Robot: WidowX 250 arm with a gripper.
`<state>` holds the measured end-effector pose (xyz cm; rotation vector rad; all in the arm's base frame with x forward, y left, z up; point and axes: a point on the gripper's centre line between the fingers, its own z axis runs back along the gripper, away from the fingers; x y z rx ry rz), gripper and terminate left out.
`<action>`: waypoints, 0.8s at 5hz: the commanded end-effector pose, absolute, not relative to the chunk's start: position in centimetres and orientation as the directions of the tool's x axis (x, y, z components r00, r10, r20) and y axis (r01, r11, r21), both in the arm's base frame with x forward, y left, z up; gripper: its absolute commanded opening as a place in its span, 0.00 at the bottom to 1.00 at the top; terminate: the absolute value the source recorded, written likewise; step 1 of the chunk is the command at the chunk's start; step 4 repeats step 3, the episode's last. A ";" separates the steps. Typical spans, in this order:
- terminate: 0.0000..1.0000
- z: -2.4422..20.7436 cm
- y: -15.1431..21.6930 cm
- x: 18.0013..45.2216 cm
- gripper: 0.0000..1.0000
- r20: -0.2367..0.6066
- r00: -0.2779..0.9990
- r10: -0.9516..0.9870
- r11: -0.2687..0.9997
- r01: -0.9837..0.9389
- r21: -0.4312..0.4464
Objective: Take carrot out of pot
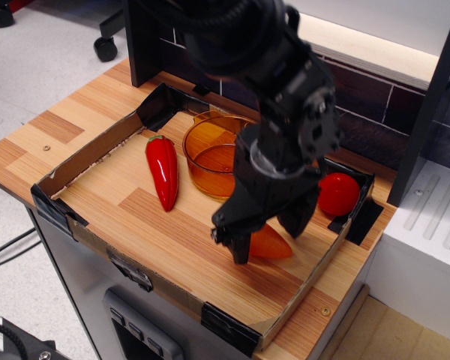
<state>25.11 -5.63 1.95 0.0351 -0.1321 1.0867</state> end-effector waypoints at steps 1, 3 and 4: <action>0.00 10.0 -4.0 26.0 1.00 0.115 0.388 0.914 0.404 -0.893 -0.199; 1.00 12.6 -3.2 26.2 1.00 0.107 0.416 0.903 0.429 -0.882 -0.197; 1.00 12.6 -3.2 26.2 1.00 0.107 0.416 0.903 0.429 -0.882 -0.197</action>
